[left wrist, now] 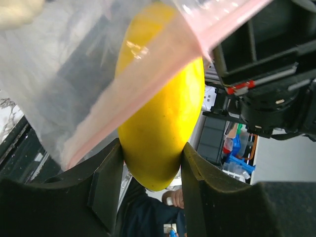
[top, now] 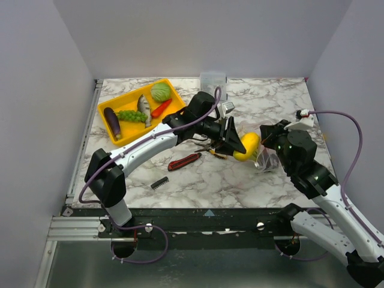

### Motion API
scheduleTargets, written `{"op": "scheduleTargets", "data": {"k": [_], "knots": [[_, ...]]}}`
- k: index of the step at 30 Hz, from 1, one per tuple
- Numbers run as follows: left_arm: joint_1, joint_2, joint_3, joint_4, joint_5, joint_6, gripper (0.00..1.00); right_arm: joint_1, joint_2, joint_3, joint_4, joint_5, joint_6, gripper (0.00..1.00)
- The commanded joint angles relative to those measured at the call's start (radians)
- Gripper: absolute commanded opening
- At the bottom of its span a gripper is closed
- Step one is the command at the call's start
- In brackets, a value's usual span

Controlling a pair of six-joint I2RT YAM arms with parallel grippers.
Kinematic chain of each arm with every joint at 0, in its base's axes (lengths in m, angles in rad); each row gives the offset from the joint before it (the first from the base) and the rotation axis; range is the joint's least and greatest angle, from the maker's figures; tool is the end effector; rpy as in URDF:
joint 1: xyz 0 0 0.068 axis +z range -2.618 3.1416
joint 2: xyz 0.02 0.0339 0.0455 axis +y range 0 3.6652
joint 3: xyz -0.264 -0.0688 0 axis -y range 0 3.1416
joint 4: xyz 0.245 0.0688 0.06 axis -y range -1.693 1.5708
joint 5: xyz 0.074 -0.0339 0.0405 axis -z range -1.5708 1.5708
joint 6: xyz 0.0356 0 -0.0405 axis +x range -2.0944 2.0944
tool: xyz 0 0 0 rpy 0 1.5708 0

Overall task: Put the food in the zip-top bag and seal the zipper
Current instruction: Place the fake fruit in the zipper food storage bag.

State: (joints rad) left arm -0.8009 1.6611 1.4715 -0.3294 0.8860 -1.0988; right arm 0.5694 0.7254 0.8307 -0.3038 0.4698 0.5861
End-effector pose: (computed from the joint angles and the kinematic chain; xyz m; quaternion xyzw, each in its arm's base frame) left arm 0.2444 -0.2917 0.3413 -0.0968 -0.8047 0.5846 0.0377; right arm 0.1464 0.0746 0.3532 0.1537 0.7512 0.1857 0.6145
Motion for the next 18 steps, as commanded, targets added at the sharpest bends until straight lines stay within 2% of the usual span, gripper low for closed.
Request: {"op": "scheduleTargets", "data": {"k": [1, 5, 9, 11, 12, 16, 18], "knots": [[-0.008, 0.031, 0.041, -0.027, 0.026, -0.031, 0.31, 0.002, -0.011, 0.009, 0.061, -0.013, -0.003, 0.0], [-0.01, 0.067, 0.115, -0.032, -0.031, -0.038, 0.44, 0.003, -0.001, 0.011, 0.052, -0.007, 0.023, 0.0], [-0.015, 0.048, 0.131, -0.04, -0.13, -0.006, 0.66, 0.003, 0.019, 0.041, -0.021, 0.054, 0.066, 0.0], [-0.015, 0.032, 0.123, -0.071, -0.171, 0.035, 0.67, 0.002, 0.03, 0.056, -0.047, 0.069, 0.07, 0.0], [-0.014, 0.027, 0.123, -0.091, -0.196, 0.063, 0.73, 0.003, 0.034, 0.063, -0.057, 0.072, 0.069, 0.0], [-0.013, 0.022, 0.11, -0.129, -0.214, 0.115, 0.73, 0.003, 0.03, 0.069, -0.067, 0.086, 0.064, 0.0], [-0.012, 0.016, 0.112, -0.135, -0.218, 0.134, 0.69, 0.003, 0.025, 0.069, -0.067, 0.092, 0.058, 0.0]]}}
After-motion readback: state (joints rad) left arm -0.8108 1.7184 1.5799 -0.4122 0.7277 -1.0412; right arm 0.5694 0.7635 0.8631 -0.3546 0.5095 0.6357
